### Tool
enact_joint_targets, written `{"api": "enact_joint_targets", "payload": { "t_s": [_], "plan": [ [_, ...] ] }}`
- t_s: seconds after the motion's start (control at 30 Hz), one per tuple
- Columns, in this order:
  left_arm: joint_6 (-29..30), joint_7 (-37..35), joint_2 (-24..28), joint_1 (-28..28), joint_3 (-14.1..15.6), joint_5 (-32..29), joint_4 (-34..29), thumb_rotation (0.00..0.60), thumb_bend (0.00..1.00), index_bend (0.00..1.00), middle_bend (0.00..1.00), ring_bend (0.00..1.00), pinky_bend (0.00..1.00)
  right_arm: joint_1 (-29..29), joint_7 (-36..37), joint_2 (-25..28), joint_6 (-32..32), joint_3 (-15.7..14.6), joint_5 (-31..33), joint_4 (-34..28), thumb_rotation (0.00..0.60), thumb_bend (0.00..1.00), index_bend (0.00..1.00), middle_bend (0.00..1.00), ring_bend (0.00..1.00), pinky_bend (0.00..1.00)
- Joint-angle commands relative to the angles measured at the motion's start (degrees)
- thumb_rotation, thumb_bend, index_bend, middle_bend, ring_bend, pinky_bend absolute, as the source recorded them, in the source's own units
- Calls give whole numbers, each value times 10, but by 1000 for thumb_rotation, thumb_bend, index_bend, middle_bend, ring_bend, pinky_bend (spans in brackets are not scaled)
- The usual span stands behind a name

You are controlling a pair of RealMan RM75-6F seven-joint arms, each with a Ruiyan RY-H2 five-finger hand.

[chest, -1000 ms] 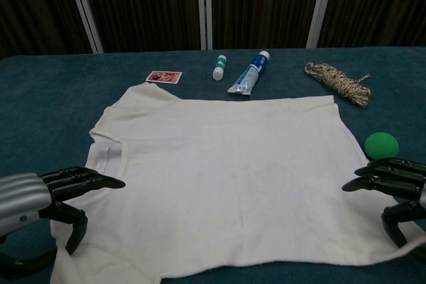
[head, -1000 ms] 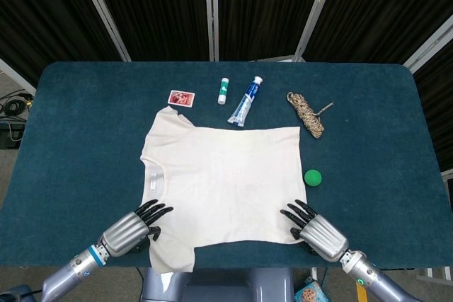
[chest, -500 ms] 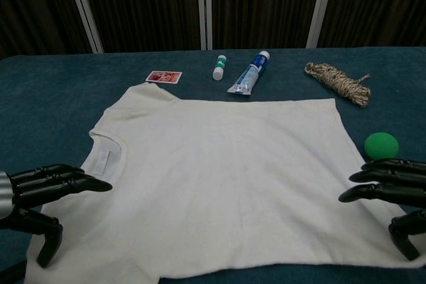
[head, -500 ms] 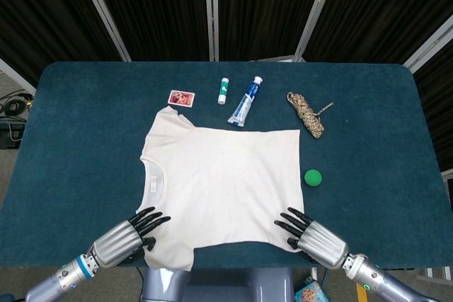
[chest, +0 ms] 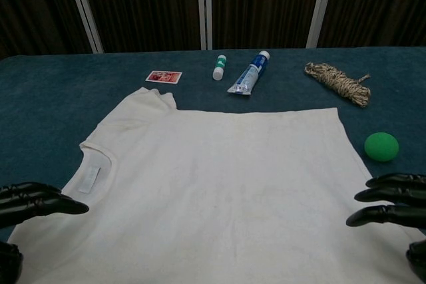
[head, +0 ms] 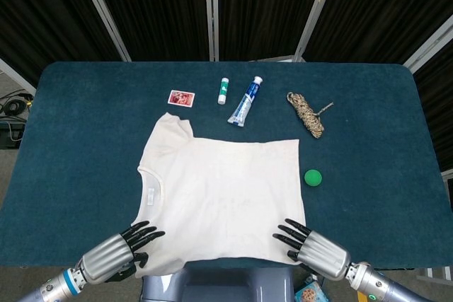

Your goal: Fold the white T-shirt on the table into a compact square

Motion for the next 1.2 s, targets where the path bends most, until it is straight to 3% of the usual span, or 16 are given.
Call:
{"api": "enact_joint_targets", "payload": {
  "t_s": [0.03, 0.37, 0.57, 0.83, 1.2],
  "plan": [
    [-6, -6, 12, -3, 9, 5, -13, 600, 575, 822, 0, 0, 0, 1, -1, 6, 1, -7, -9, -8, 600, 449, 703, 119, 0, 0],
    [-18, -26, 36, -8, 38, 27, -39, 600, 575, 823, 0, 0, 0, -2, -11, 19, 4, -29, -39, -25, 600, 450, 703, 120, 0, 0],
    [-19, -49, 31, -6, 35, 15, -32, 600, 574, 823, 0, 0, 0, -4, -7, 20, 3, -25, -30, -22, 600, 450, 703, 120, 0, 0],
    [-36, -103, 2, -10, -33, -79, 3, 600, 575, 823, 0, 0, 0, 0, 40, 6, -13, 21, 49, 13, 600, 450, 703, 120, 0, 0],
    [-120, -111, -35, -55, -144, -210, 27, 600, 575, 823, 0, 0, 0, 47, 71, -45, -114, 106, 170, 64, 600, 450, 703, 121, 0, 0]
  ]
}}
